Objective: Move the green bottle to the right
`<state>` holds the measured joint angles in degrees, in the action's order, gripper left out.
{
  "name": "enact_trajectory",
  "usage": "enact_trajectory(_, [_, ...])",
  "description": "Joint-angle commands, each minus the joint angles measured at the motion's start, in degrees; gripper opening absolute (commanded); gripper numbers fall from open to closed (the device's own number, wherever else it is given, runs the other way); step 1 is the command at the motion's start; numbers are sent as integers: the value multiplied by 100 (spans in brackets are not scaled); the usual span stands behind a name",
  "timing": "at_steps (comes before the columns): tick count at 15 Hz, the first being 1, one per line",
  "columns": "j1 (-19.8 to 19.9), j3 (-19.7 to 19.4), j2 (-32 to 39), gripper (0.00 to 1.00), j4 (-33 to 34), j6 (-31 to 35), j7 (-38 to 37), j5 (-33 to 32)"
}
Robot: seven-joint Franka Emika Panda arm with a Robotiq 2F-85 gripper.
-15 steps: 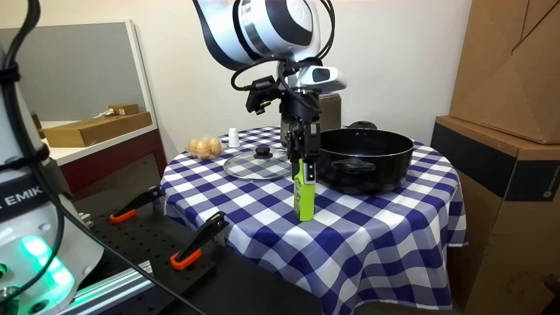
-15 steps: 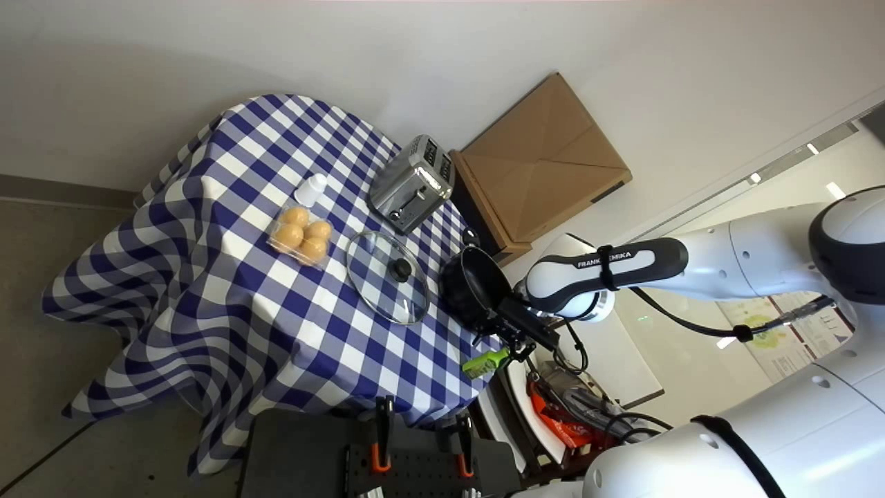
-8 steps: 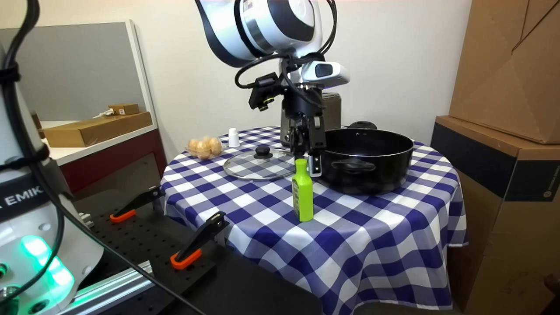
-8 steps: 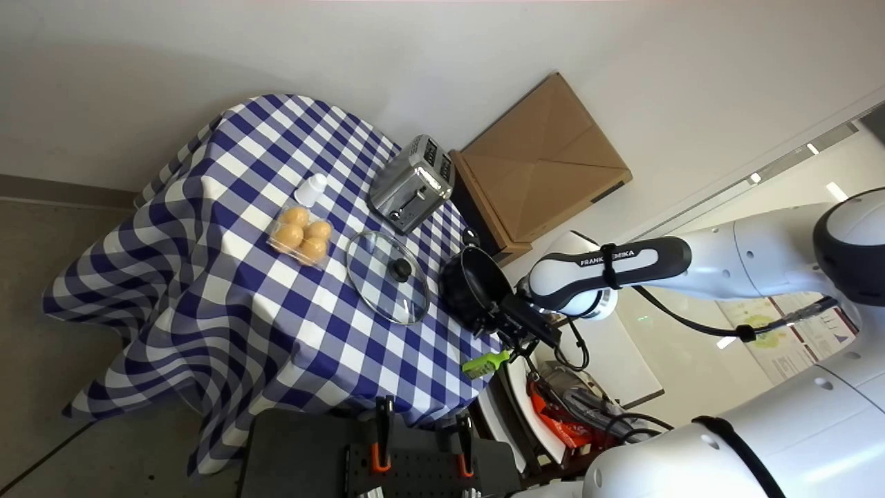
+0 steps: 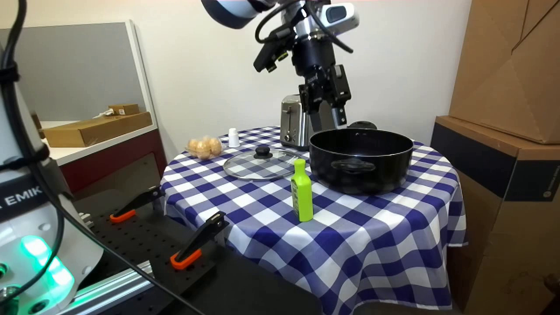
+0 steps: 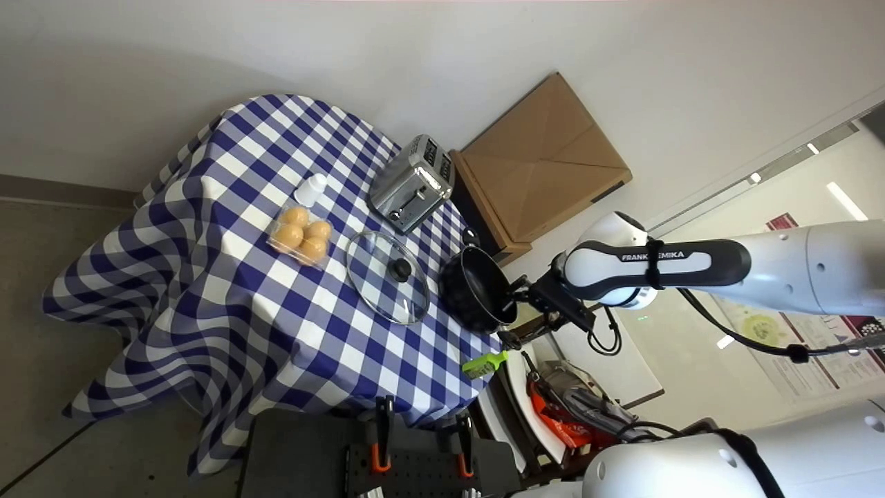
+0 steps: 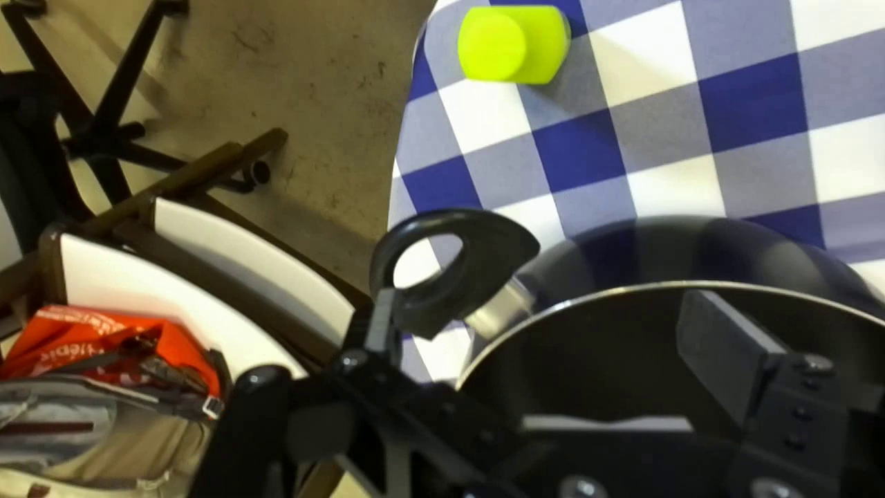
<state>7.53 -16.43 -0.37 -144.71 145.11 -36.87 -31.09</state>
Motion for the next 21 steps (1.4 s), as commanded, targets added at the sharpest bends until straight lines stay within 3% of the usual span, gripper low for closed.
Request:
enact_trajectory(1, [71,392,-1128,100,-374,60,633,58])
enact_trajectory(3, [-38,768,-1605,100,-370,-23,914,368])
enact_trajectory(5, [-296,1045,-1944,100,-308,-5,1341,1347])
enact_trajectory(7, [-896,865,-2107,100,-119,-155,1711,2352])
enact_trajectory(9, [-1234,808,-2265,100,12,-314,2170,3311])
enact_trajectory(11, [-1372,811,-2421,100,142,-716,2875,4254])
enact_trajectory(13, [-1417,701,-2557,100,302,-1498,3535,4738])
enact_trajectory(17, [-984,783,-2862,100,442,-3435,3904,4428])
enact_trajectory(18, [-882,927,-2965,100,387,-3664,3841,4207])
enact_trajectory(19, [-877,912,-2742,100,398,-3203,3842,4501])
enact_trajectory(21, [-794,974,-2864,100,396,-3526,3849,4364])
